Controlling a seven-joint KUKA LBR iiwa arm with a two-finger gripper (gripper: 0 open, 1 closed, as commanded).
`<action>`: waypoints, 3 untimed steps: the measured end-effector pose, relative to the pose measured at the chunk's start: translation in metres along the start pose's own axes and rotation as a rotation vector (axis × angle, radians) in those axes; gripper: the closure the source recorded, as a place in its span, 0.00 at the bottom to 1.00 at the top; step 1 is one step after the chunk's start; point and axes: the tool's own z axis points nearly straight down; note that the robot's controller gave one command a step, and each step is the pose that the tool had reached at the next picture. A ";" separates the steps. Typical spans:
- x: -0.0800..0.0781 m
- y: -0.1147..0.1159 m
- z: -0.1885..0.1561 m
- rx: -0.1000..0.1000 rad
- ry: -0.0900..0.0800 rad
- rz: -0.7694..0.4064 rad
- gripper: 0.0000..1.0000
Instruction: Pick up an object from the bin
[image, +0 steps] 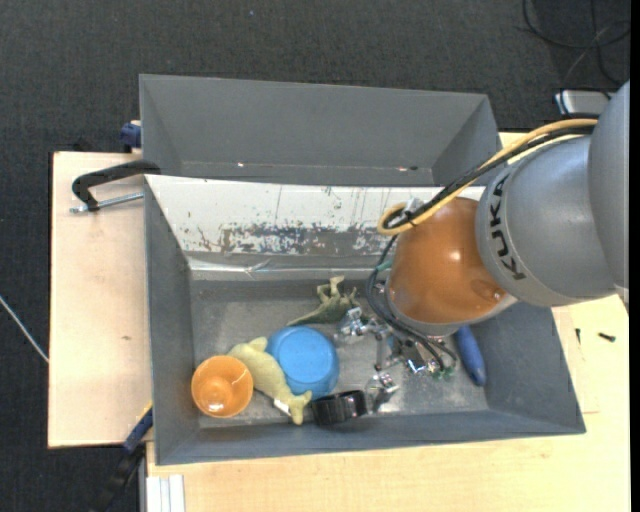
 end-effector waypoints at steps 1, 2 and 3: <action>-0.009 0.039 -0.016 0.001 -0.006 0.241 0.00; -0.034 0.101 0.004 0.010 -0.019 0.053 0.00; -0.061 0.166 0.005 0.017 -0.008 0.097 0.00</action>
Offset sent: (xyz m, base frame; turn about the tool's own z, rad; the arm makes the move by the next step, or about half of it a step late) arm -0.0059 0.0370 0.0148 0.2428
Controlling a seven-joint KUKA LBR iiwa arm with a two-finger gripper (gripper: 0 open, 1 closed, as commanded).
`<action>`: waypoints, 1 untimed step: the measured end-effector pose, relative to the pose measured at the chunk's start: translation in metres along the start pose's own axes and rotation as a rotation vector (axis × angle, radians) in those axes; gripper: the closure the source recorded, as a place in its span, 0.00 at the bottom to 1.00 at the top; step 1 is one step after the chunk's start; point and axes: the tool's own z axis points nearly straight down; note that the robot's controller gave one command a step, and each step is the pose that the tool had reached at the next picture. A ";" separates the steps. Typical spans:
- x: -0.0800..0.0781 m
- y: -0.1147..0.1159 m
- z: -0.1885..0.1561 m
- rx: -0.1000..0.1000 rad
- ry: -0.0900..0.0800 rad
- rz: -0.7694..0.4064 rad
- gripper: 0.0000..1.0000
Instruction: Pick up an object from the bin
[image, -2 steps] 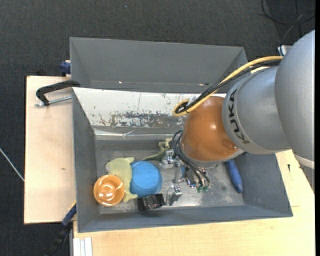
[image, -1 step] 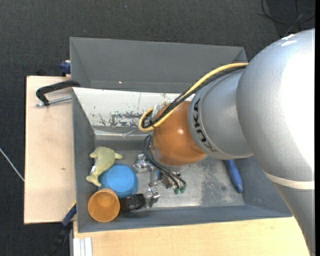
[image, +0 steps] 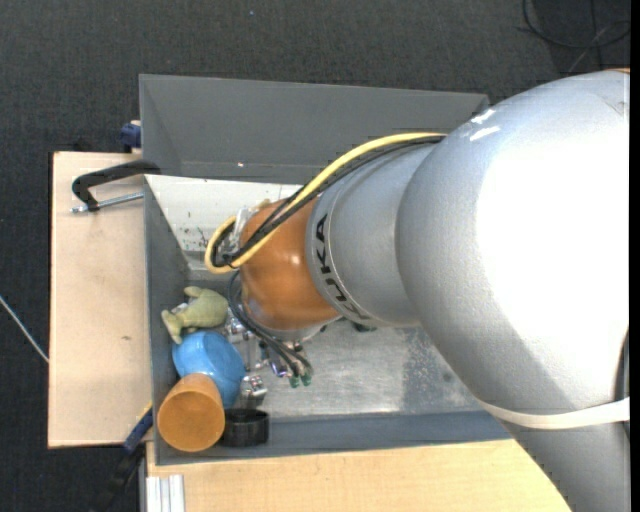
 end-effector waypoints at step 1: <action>0.002 0.008 0.002 -0.015 0.003 -0.007 1.00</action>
Offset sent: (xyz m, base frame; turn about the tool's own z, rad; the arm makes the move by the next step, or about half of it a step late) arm 0.0000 0.0000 0.0000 0.0000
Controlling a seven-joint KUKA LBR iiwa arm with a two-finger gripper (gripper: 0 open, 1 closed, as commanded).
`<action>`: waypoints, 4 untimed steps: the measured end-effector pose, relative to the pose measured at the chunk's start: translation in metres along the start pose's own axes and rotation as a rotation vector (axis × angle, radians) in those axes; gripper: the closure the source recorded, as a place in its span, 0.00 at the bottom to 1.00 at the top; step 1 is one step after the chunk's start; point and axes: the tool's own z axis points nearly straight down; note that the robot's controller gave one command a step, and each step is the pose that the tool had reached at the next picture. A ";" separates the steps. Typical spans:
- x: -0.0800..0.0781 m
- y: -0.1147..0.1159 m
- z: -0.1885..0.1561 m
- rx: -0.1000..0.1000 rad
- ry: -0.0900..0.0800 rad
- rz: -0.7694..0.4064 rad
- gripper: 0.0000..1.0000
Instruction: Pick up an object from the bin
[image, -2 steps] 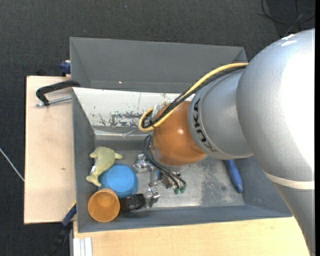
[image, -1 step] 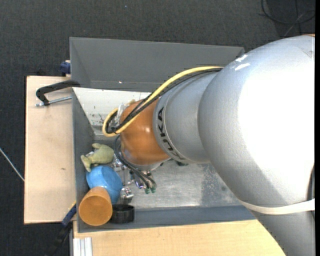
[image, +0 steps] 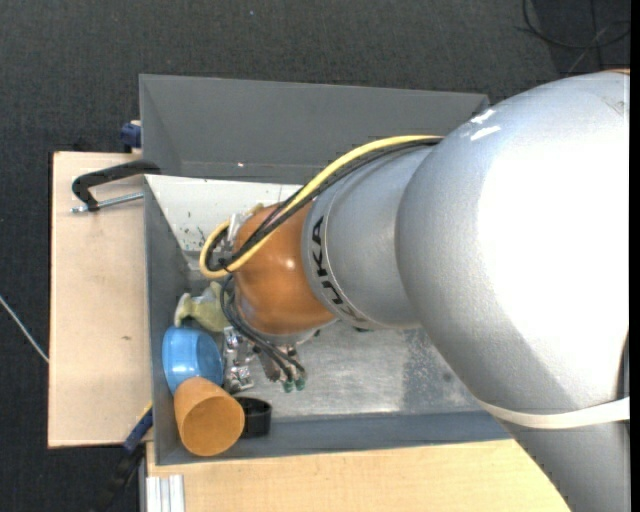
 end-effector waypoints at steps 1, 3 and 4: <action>0.003 -0.004 0.000 -0.003 -0.003 0.038 1.00; 0.013 -0.070 -0.055 0.000 0.012 -0.148 1.00; 0.012 -0.069 -0.059 0.000 0.005 -0.149 0.00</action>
Offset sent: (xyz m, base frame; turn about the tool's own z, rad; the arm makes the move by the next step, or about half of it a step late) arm -0.0047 -0.0085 -0.0034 0.0403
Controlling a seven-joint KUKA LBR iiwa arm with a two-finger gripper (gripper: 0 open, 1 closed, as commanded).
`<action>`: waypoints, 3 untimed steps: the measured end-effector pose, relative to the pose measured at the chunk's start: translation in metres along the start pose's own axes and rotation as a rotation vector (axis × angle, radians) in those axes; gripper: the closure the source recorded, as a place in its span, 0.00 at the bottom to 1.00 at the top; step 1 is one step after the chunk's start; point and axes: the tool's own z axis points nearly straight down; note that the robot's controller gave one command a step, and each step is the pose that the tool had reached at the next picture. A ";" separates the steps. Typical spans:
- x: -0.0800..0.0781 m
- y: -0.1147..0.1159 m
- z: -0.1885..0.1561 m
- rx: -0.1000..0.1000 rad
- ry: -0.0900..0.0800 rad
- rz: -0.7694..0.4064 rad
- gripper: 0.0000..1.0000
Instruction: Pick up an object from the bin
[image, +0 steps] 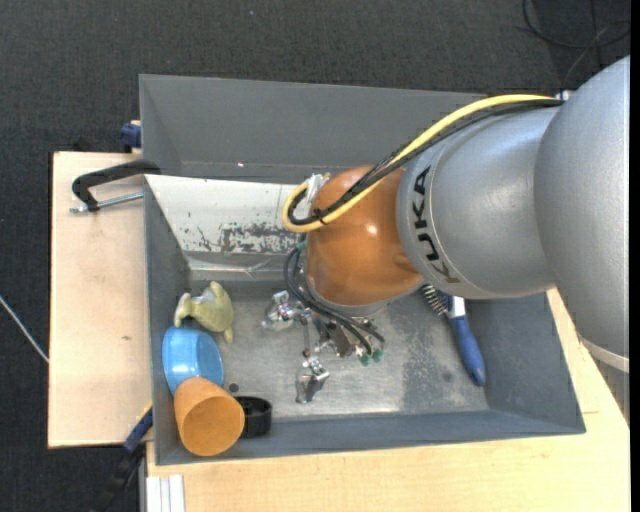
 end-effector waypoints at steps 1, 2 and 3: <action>-0.016 0.070 -0.053 -0.004 -0.011 -0.002 0.00; -0.019 0.077 -0.002 0.001 0.002 -0.187 0.00; -0.024 0.058 0.036 0.021 -0.014 -0.381 0.00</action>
Offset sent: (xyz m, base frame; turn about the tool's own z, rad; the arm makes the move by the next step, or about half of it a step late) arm -0.0121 0.0642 0.0485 0.0060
